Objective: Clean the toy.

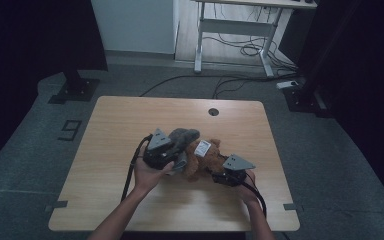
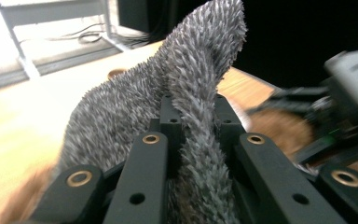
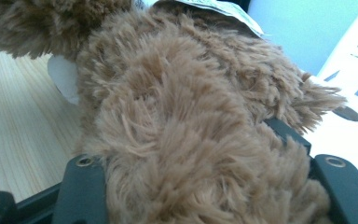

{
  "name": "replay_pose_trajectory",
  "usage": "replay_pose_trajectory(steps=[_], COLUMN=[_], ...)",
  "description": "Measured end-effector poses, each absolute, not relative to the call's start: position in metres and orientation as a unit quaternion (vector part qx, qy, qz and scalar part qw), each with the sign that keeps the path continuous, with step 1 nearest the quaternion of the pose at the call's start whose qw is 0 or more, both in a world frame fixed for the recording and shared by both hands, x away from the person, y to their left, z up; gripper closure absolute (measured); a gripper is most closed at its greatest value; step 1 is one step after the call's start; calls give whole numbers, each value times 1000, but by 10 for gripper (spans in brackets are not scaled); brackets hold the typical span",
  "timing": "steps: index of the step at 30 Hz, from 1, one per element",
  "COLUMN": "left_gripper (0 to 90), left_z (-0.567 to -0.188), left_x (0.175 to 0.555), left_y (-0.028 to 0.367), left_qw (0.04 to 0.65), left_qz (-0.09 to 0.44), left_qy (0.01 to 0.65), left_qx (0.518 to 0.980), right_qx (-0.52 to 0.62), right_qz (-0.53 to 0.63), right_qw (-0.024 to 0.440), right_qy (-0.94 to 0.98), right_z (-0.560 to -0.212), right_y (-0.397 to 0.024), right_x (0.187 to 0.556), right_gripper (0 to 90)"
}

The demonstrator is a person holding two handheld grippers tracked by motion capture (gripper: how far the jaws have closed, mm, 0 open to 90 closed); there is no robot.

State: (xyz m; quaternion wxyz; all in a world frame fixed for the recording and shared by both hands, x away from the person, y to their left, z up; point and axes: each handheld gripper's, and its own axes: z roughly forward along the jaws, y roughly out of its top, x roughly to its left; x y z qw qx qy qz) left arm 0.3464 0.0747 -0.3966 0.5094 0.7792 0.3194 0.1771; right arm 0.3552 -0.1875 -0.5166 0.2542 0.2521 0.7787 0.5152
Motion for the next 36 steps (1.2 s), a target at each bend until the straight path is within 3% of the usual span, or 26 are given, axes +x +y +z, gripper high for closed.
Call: replay_pose_trajectory(steps=[4, 9, 11, 17, 20, 25, 29, 31, 36], left_gripper=[778, 760, 765, 785, 790, 793, 795, 794, 794], left_z=[-389, -425, -435, -438, -438, -445, -444, -446, -451], left_x=[354, 362, 362, 361, 358, 368, 373, 379, 379], left_y=[33, -15, -14, 10, 23, 62, 98, 121, 149], left_qw=[481, 393, 395, 413, 403, 401, 374, 386, 360], left_qz=[156, 149, 152, 167, 201, 200, 245, 224, 243], left_qy=[300, 278, 277, 287, 292, 328, 352, 382, 406], left_qx=[809, 864, 862, 848, 843, 832, 822, 810, 804], right_qx=[257, 261, 258, 251, 253, 260, 253, 257, 254], right_qz=[519, 521, 519, 533, 532, 544, 541, 546, 545], right_qw=[252, 247, 243, 228, 225, 211, 214, 206, 206], right_qy=[775, 774, 778, 775, 776, 769, 773, 771, 772], right_z=[-519, -520, -521, -525, -525, -529, -529, -529, -529], right_y=[-188, -188, -189, -191, -192, -197, -196, -200, -199], right_x=[356, 356, 355, 358, 357, 358, 357, 358, 359], right_gripper=[394, 396, 399, 407, 409, 409, 409, 409, 408])
